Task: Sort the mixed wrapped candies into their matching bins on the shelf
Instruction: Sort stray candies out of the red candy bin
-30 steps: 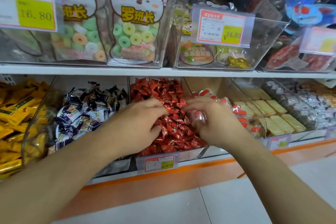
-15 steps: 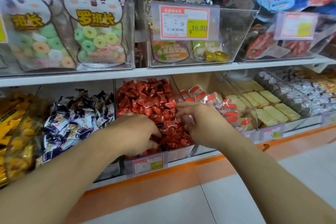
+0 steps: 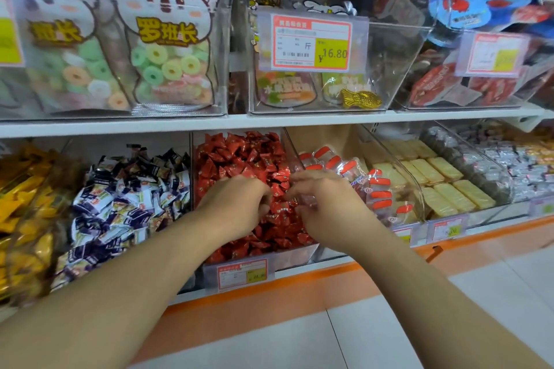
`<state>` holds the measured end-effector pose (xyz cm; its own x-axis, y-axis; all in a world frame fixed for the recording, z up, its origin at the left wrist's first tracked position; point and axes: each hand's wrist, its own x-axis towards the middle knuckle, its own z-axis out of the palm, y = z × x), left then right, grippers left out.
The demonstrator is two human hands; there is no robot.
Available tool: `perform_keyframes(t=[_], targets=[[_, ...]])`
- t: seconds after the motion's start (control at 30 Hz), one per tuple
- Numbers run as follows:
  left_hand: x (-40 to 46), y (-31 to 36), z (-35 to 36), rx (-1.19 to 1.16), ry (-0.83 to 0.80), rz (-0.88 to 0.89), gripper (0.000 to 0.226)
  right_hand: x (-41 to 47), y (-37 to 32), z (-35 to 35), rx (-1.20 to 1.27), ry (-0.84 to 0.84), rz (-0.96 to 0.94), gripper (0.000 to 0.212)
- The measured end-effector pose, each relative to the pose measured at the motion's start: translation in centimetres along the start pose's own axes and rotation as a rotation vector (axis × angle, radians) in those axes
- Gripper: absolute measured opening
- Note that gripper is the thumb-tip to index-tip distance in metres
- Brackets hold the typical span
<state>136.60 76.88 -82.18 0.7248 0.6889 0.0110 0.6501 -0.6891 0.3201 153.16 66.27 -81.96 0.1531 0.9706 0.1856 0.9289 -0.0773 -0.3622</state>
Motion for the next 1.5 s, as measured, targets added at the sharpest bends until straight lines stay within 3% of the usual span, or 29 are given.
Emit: perform_keyframes(t=[0.23,0.47,0.53,0.7,0.9,1.0,1.17,1.33,1.5], targets=[[-0.2,-0.3,-1.4,0.106,-0.164,-0.025,0.032,-0.1,-1.3,0.7,-0.326,-0.129,-0.049,0.046],[-0.8,-0.2,-4.3,0.233,-0.496,0.055,0.037,0.3,-1.9,0.4,-0.510,-0.214,-0.010,0.029],[-0.9,-0.4,-4.1,0.202,-0.451,0.052,0.030,0.1,-2.0,0.2,-0.490,-0.190,-0.007,0.032],[-1.5,-0.9,-3.7,0.097,-0.112,0.060,0.020,0.1,-2.8,0.3,-0.457,-0.037,-0.145,0.038],[-2.4,-1.5,-3.4,0.315,-0.462,0.119,0.041,-0.4,-3.8,0.6,-0.696,-0.293,-0.266,0.049],[-2.6,-1.5,-3.7,0.378,-0.523,0.127,0.051,-0.5,-3.5,0.0,-0.727,-0.355,-0.244,0.049],[-2.9,-2.4,-3.3,0.238,-0.357,0.120,0.048,-0.4,-3.3,0.4,-0.659,-0.296,-0.203,0.057],[-3.6,-4.1,-1.7,0.043,-0.075,0.129,0.035,0.7,-3.3,1.2,-0.582,-0.100,-0.116,0.024],[-4.1,-5.6,-1.2,0.025,0.098,0.264,0.031,2.2,-3.7,2.2,-0.638,-0.051,-0.009,0.020]])
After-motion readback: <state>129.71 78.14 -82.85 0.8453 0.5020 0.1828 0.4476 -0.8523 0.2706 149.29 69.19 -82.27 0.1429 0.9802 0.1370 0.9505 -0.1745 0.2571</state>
